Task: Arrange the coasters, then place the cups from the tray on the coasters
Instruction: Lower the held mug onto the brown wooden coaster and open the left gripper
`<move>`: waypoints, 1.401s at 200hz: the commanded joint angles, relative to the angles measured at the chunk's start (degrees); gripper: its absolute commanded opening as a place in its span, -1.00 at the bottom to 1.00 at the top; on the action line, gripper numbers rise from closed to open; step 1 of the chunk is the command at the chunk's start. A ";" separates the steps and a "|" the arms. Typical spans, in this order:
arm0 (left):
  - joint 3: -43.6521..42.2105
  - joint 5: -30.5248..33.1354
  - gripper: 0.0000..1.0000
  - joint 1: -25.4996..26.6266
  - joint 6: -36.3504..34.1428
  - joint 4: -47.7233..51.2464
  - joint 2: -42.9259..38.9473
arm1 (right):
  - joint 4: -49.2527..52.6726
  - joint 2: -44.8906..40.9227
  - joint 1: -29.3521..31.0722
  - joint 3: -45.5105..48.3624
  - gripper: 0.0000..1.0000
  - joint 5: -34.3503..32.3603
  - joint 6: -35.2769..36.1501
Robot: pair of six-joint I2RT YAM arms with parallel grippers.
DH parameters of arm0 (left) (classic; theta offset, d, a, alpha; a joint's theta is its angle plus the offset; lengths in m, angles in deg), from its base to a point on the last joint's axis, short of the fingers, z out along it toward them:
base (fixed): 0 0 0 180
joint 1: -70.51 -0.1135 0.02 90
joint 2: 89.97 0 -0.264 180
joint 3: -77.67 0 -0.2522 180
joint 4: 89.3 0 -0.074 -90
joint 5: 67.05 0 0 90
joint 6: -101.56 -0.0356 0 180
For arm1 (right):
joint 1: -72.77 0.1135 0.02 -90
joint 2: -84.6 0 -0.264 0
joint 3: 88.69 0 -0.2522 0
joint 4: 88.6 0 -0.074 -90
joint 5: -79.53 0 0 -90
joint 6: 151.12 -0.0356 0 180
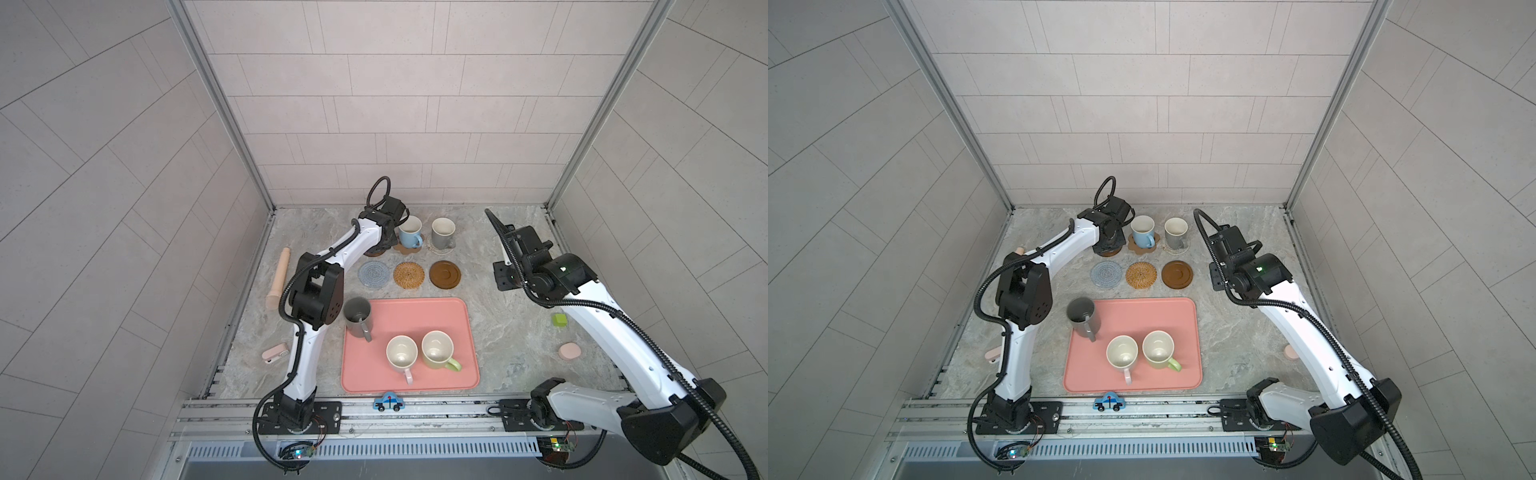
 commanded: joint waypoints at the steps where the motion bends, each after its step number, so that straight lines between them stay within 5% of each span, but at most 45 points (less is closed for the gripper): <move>1: 2.34 3.02 -0.79 -0.57 0.56 -0.43 -0.08 | 1.57 -0.10 -0.31 -1.54 0.02 -0.81 -0.39; 280: 1.80 -2.83 -0.79 -1.81 3.50 -0.51 3.20 | 2.66 -3.17 -0.40 0.13 0.02 -2.11 -0.72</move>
